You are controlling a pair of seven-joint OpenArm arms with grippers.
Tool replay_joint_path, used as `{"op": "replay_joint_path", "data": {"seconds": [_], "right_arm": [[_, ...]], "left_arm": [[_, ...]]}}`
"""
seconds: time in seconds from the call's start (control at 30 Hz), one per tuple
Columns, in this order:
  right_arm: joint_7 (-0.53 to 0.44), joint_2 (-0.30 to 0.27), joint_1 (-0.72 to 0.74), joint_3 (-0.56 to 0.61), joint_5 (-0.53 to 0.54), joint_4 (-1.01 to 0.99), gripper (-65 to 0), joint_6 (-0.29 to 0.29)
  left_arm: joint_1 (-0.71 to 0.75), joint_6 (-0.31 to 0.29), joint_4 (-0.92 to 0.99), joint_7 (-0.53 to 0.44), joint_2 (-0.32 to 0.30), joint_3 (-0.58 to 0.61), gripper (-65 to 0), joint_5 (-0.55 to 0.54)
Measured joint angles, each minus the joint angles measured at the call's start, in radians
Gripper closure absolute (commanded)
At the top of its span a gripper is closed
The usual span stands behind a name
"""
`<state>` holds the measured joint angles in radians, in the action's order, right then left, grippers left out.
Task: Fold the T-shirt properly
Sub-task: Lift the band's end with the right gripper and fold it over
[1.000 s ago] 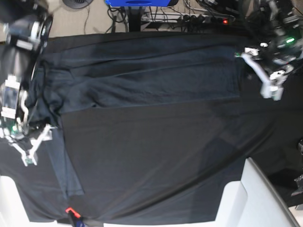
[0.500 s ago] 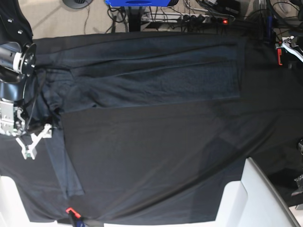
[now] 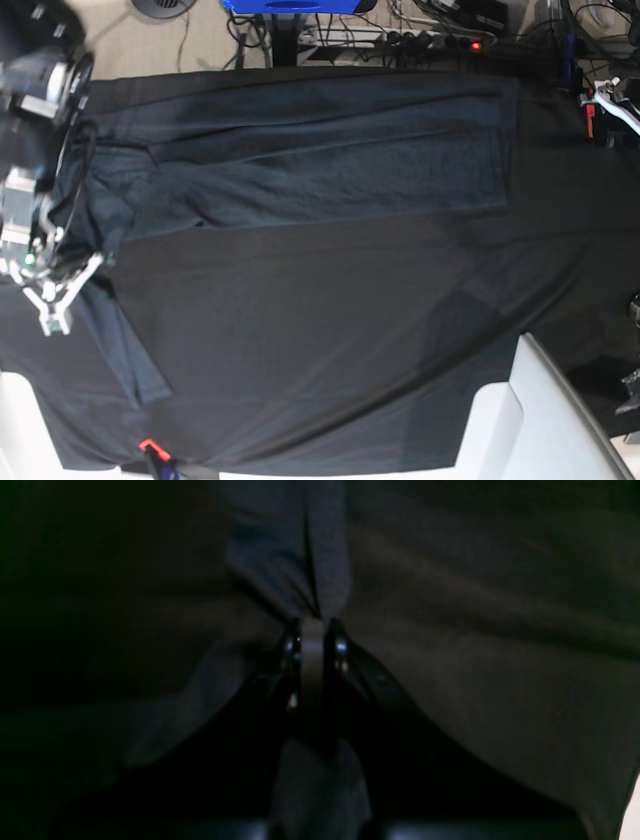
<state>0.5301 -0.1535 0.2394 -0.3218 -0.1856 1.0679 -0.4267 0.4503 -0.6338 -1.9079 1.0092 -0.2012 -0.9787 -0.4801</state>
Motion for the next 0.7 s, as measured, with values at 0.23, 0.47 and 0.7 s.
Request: {"op": "replay_joint_path", "data": {"seconds": [0.23, 0.47, 0.7], "right_arm": [[0.181, 0.113, -0.216, 0.069, -0.009, 0.409, -0.2, 0.001], [0.208, 0.164, -0.375, 0.249, 0.005, 0.605, -0.2, -0.008], [0.208, 0.193, -0.434, 0.291, 0.004, 0.616, -0.3, -0.007]], "left_arm": [[-0.004, 0.004, 0.002, 0.0, -0.001, 0.063, -29.0, 0.007], [-0.032, 0.0, 0.002, -0.001, 0.005, 0.126, -29.0, 0.14], [-0.032, 0.0, 0.002, -0.003, 0.014, 0.123, -29.0, 0.154]]}}
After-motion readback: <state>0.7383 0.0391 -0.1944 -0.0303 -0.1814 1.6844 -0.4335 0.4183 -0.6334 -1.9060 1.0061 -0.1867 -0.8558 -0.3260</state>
